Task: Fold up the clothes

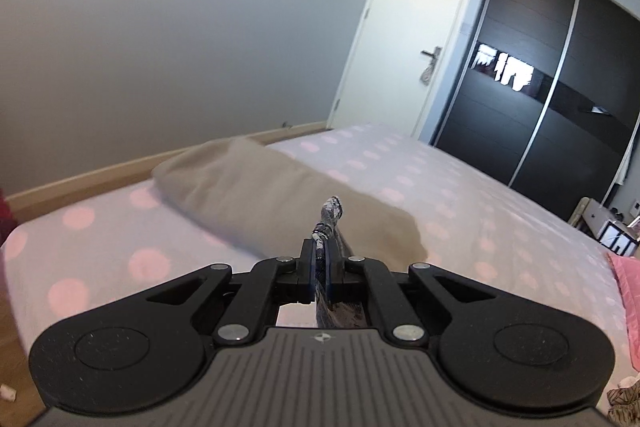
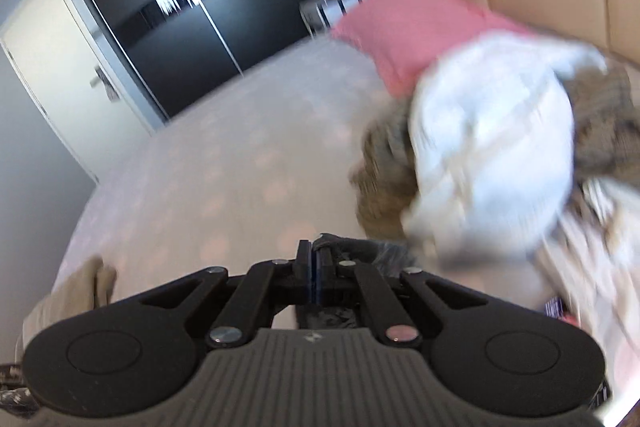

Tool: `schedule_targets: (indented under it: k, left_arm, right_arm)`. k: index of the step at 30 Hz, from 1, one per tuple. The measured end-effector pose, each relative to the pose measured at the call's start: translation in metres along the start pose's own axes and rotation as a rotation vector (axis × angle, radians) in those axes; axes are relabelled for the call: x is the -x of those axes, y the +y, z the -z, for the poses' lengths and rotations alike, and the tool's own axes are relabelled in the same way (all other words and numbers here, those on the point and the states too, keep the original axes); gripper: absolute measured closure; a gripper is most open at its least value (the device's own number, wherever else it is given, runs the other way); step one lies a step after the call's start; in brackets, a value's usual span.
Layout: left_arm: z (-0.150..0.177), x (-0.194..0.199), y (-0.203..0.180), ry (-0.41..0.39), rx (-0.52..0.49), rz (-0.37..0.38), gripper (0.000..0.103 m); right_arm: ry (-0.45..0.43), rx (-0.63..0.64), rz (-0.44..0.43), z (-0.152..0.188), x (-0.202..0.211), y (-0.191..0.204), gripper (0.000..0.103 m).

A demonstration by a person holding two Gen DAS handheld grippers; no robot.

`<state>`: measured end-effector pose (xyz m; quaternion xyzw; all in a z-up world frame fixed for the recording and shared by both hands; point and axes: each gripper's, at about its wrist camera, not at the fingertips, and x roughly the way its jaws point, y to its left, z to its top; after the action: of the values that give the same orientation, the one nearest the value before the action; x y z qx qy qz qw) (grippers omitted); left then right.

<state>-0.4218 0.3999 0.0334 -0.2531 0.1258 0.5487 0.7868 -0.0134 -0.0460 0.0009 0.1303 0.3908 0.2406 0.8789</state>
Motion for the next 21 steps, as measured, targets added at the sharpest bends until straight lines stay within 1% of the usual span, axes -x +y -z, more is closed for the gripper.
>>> schedule_targets:
  k: [4, 8, 11, 14, 17, 20, 21]
  left_arm:
    - [0.019, 0.01, 0.035, 0.047, 0.014, -0.109, 0.1]
    - [0.043, 0.014, 0.075, 0.146, 0.082, -0.208, 0.1]
    - [0.058, 0.012, 0.093, 0.203, 0.074, -0.286, 0.1]
    - [0.068, 0.007, 0.101, 0.258, 0.021, -0.355, 0.1]
    - [0.082, -0.001, 0.103, 0.334, -0.046, -0.404, 0.1]
    - [0.093, -0.008, 0.099, 0.401, -0.102, -0.431, 0.1]
    - [0.094, -0.008, 0.098, 0.404, -0.105, -0.434, 0.1]
  right_arm:
    - [0.165, -0.026, 0.013, 0.047, -0.001, -0.017, 0.1]
    - [0.256, 0.038, 0.041, 0.084, -0.002, -0.021, 0.1]
    - [0.352, 0.076, 0.067, 0.108, -0.006, -0.025, 0.1]
    - [0.456, 0.108, 0.097, 0.131, -0.015, -0.03, 0.1]
    - [0.552, 0.111, 0.129, 0.147, -0.026, -0.039, 0.1]
    - [0.604, 0.092, 0.15, 0.156, -0.024, -0.049, 0.1]
    - [0.61, 0.09, 0.153, 0.157, -0.024, -0.051, 0.1]
